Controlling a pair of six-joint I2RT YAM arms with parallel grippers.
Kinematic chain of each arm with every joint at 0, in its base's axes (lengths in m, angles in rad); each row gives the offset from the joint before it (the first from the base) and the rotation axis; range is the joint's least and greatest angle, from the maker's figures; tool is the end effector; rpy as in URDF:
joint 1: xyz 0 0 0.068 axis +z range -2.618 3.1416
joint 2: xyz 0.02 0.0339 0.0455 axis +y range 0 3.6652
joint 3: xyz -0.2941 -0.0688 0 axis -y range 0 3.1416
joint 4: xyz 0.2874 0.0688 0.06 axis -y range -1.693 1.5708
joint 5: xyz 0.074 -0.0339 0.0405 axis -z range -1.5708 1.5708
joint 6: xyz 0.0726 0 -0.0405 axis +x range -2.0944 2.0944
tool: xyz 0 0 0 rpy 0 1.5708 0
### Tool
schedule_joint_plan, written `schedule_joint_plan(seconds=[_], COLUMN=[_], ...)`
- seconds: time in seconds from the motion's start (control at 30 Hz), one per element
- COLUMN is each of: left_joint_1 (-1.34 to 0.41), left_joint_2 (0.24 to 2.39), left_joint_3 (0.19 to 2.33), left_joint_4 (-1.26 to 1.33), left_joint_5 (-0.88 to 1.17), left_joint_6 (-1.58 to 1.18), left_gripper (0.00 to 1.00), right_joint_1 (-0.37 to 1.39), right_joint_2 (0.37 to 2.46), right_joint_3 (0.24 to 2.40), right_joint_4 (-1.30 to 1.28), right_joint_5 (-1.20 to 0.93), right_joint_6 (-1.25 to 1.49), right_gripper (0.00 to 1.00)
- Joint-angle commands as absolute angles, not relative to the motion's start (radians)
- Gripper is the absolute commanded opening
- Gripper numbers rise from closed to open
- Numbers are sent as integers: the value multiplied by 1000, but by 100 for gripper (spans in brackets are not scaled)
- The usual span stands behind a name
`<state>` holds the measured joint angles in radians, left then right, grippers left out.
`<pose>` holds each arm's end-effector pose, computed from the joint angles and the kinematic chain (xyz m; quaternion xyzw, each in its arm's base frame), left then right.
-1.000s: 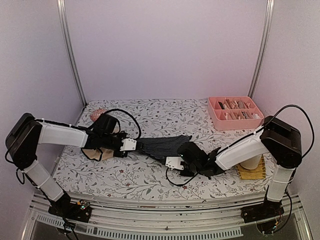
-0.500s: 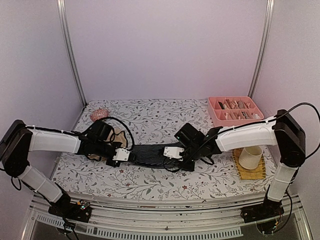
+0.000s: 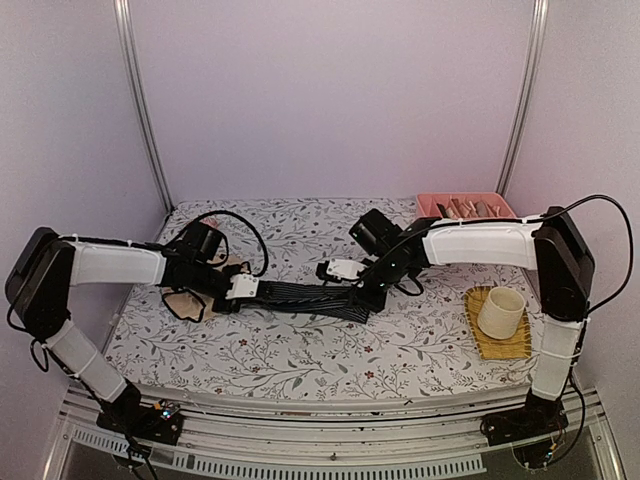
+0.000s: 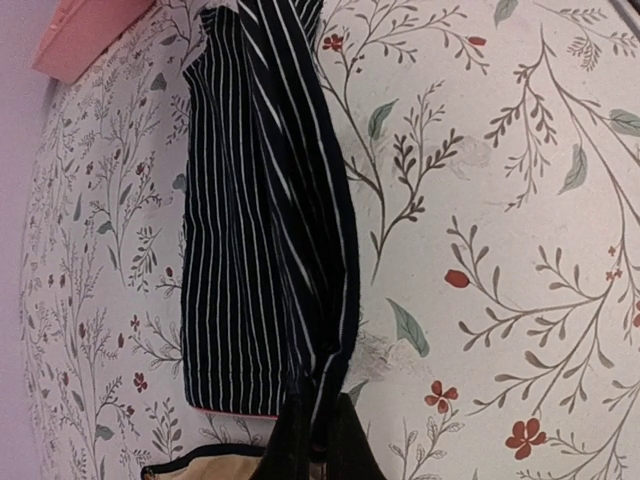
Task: Roll the underwear
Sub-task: Fold the underwear at the center of the board.
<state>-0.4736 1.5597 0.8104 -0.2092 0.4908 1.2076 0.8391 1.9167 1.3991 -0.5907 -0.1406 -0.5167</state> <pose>0.2935 -0.1889 0.1428 0.7380 0.5624 -0.1113 0.3560 0.3026 0.3522 0.1696 -0.6215 0.7462 0.1042 0.2147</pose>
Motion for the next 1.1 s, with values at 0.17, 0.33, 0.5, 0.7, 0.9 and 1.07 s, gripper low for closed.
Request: schedule_joint_plan(seconds=[0.17, 0.33, 0.5, 0.7, 0.9, 1.07], left_joint_1=[-438, -428, -421, -412, -402, -400], left_joint_2=[1678, 1732, 1778, 1810, 1857, 1917], left_joint_3=[923, 979, 1027, 1086, 1178, 1250], left_joint_4=[-260, -257, -239, -258, -278, -290], left_joint_5=[483, 463, 439, 437, 422, 398], left_joint_6=[1156, 1126, 1086, 1072, 1028, 990], left_gripper=[0, 0, 2, 5, 8, 11], right_joint_1=[780, 761, 746, 721, 701, 685], right_joint_2=[2016, 2061, 2091, 2099, 2105, 2121], right_joint_3=[1527, 1576, 1601, 1608, 1604, 1611], right_joint_4=[-656, -660, -664, -664, -665, -660], right_joint_5=[-161, -141, -113, -109, -119, -125], right_joint_6=[-572, -592, -603, -606, -607, -609], right_gripper=[2, 2, 2, 2, 2, 3])
